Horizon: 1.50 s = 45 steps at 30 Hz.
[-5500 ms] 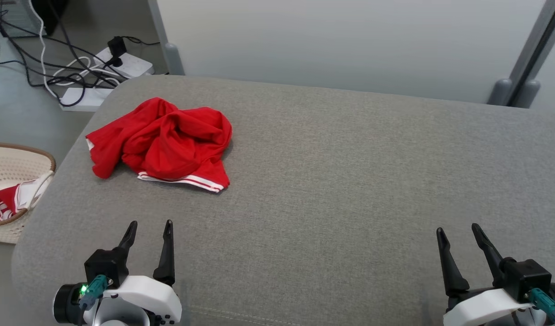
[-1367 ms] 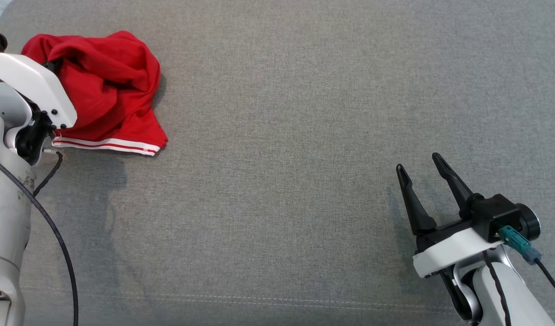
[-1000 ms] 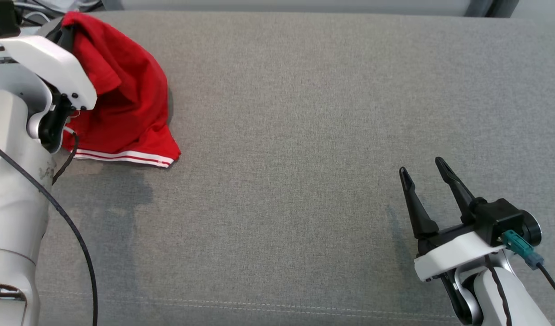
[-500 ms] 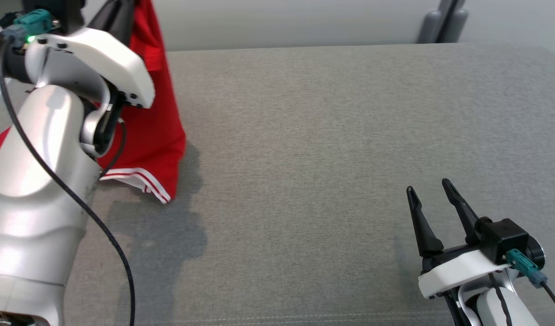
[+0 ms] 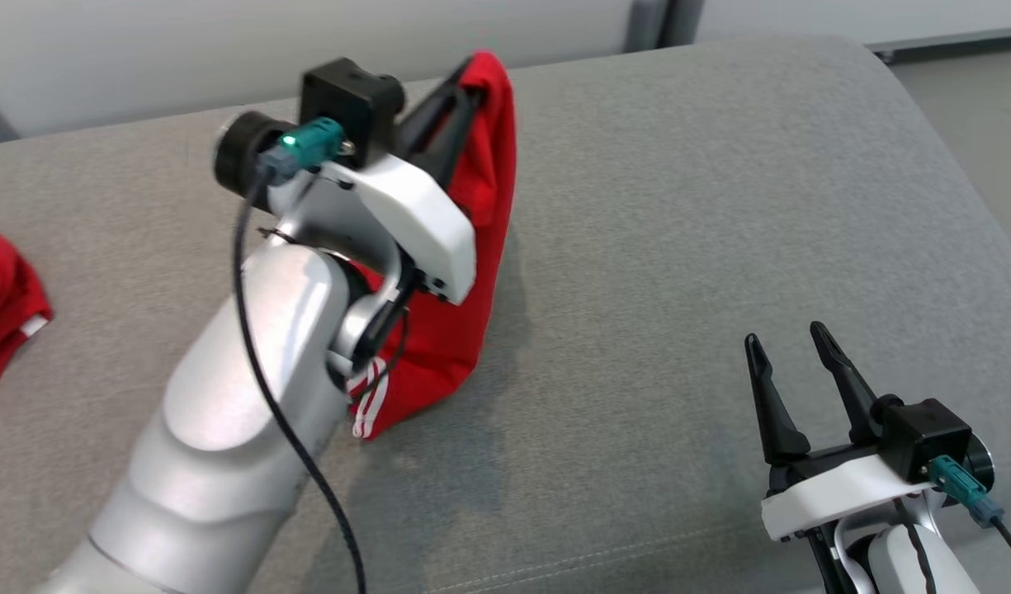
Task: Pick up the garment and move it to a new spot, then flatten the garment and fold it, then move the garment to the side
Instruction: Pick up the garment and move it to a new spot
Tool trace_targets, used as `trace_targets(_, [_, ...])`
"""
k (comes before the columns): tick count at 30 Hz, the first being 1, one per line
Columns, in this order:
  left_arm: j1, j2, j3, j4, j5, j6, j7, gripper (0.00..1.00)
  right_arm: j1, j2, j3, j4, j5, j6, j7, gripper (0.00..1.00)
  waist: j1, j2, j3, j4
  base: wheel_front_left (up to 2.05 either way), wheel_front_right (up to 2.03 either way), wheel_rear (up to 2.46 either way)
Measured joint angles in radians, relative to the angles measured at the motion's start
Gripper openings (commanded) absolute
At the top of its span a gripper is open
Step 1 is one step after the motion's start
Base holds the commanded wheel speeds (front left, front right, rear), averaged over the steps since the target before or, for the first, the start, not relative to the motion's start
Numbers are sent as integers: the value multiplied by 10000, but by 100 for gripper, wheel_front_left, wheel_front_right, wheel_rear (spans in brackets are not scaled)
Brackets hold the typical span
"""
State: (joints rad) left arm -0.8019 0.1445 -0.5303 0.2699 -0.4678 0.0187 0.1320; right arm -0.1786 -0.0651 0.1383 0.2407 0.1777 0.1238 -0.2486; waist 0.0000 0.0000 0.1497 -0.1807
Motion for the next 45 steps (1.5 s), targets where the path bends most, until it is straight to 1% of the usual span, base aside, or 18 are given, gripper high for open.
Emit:
trace_targets(3, [12, -316, -307, 138, -6, -12, 12, 0, -6, 33, 23, -4, 59, 0, 0, 100, 0, 0, 125, -385, 0, 0, 0])
trace_targets(5, [12, -454, -499, 422, -6, -15, 12, 0, -10, 61, 54, -10, 104, 0, 0, 100, 0, 0, 227, -639, 0, 0, 0])
trace_targets(6, [12, -454, -499, 422, -6, -15, 12, 0, -10, 61, 54, -10, 104, 0, 0, 100, 0, 0, 227, -639, 0, 0, 0])
trace_targets(8, [13, -629, -667, 792, -67, -59, 82, 0, -18, 71, 92, -12, 148, 0, 0, 100, 0, 0, 344, -882, 0, 0, 0])
trace_targets(13, [50, -830, -1018, 2031, -268, -194, 67, 0, -105, 115, 299, -12, 259, 0, 0, 100, 0, 0, 700, -1366, 0, 0, 0])
trace_targets(15, [92, -934, -1170, 2583, -320, -330, 40, 0, -225, 150, 299, -13, 299, 0, 0, 100, 0, 0, 843, -1493, 0, 0, 0])
trace_targets(16, [168, -968, -1223, 2815, -397, -362, -67, 49, -240, 157, 297, -15, 334, 0, 0, 100, 0, 0, 897, -1537, 0, 0, 0])
trace_targets(17, [207, -982, -1308, 3049, -451, -366, -117, 100, -240, 161, 297, -12, 334, 0, 0, 100, 0, 0, 946, -1565, 0, 0, 0])
trace_targets(19, [207, -986, -1423, 3430, -604, -458, -224, 100, -239, 163, 274, -6, 334, 0, 0, 100, 0, 0, 1010, -1547, 0, 0, 0])
trace_targets(21, [204, -989, -1705, 3791, -759, -612, -472, 100, -250, 186, 286, 4, 334, 0, 0, 100, 0, 0, 1037, -1369, 0, 0, 0])
trace_targets(25, [205, -991, -2161, 3875, -1037, -784, -757, 100, -362, 201, 276, 29, 332, 0, 0, 100, 0, 0, 987, -1055, 0, 0, 0])
trace_targets(28, [231, -1005, -2393, 3720, -1166, -794, -1035, 100, -393, 201, 222, 38, 322, 0, 0, 100, 0, 0, 909, -763, 0, 0, 0])
trace_targets(33, [727, -966, -2422, 3233, -1333, -675, -1386, 100, -389, 196, 25, 54, 165, 0, 0, 100, 0, 0, 719, -208, 0, 0, 0])
trace_targets(35, [995, -848, -2334, 2987, -1344, -464, -1507, 100, -383, 178, -27, 50, 84, 0, 0, 100, 0, 0, 637, 16, 0, 0, 0])
trace_targets(45, [2164, 587, -1210, 1551, -1582, 805, -2163, 100, -363, -4, -257, 31, -29, 0, 0, 100, 0, 0, 285, 931, 0, 0, 0])
